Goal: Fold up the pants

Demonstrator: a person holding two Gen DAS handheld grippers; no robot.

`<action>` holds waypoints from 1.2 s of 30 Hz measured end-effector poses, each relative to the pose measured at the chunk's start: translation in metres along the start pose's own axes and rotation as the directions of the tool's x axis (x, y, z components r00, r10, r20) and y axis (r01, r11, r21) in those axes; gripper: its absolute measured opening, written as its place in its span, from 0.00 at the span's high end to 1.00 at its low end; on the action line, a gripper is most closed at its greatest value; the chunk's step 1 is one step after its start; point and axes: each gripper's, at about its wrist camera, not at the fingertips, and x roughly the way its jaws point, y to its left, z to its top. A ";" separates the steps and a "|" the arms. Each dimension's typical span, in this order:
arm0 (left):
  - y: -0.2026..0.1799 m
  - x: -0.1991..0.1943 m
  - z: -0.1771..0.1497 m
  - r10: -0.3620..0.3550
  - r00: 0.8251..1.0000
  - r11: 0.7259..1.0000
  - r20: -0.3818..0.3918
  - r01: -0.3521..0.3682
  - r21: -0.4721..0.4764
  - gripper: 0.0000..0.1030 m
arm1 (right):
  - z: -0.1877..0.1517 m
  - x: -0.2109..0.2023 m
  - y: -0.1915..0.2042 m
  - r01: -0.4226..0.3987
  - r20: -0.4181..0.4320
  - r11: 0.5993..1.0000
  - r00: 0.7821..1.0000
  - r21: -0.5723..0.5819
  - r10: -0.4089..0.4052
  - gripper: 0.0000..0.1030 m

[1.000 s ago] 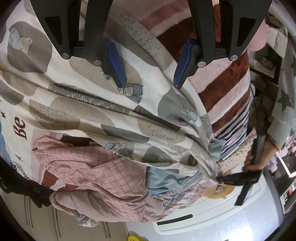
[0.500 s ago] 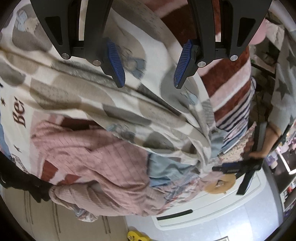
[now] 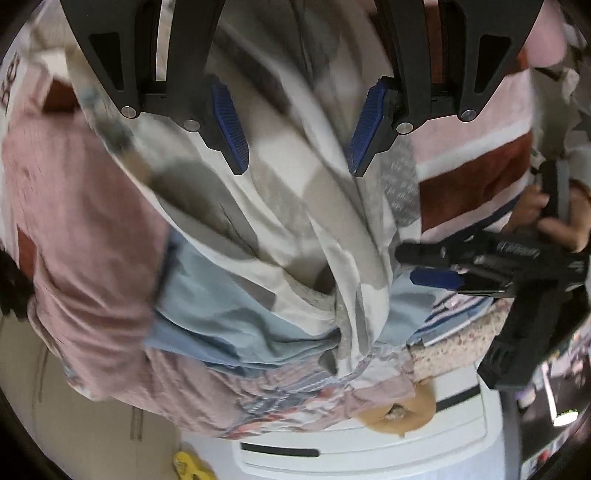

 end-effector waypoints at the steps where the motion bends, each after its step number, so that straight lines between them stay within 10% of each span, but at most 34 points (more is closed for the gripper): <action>1: 0.001 0.003 0.000 -0.001 1.000 1.000 -0.001 0.001 -0.001 0.44 | 0.003 0.005 0.002 0.012 -0.003 1.000 1.000 -0.010 -0.012 0.51; 6: 0.008 0.010 -0.002 -0.028 0.999 0.999 0.017 0.029 -0.038 0.46 | 0.021 0.030 0.006 -0.027 -0.014 0.999 1.000 -0.021 0.027 0.62; 8: 0.008 0.010 -0.002 -0.028 0.999 0.999 0.023 0.029 -0.036 0.47 | 0.024 0.037 0.008 -0.011 -0.037 0.999 0.999 -0.048 0.009 0.93; 12: 0.010 0.012 -0.001 0.000 1.000 0.999 0.030 0.002 -0.047 0.85 | 0.033 0.034 -0.005 0.030 0.005 0.999 1.000 0.017 -0.031 0.97; 18: 0.007 0.010 -0.003 0.017 0.999 0.998 0.036 -0.015 -0.060 0.97 | 0.048 0.035 -0.036 0.117 0.011 0.988 0.993 0.098 -0.119 0.97; 29: 0.000 -0.017 -0.024 0.062 0.998 0.998 -0.020 -0.062 -0.027 0.95 | 0.050 0.039 -0.041 0.029 -0.007 0.989 1.000 0.147 -0.028 0.89; 32: 0.005 -0.022 -0.017 0.109 0.994 0.994 0.002 -0.109 -0.020 0.61 | 0.049 0.037 -0.033 0.028 -0.009 0.991 1.000 0.132 -0.027 0.84; 36: 0.012 -0.028 -0.003 0.111 0.994 0.994 0.021 -0.111 -0.025 0.56 | 0.048 0.023 -0.033 0.015 0.017 0.990 1.000 0.143 -0.017 0.64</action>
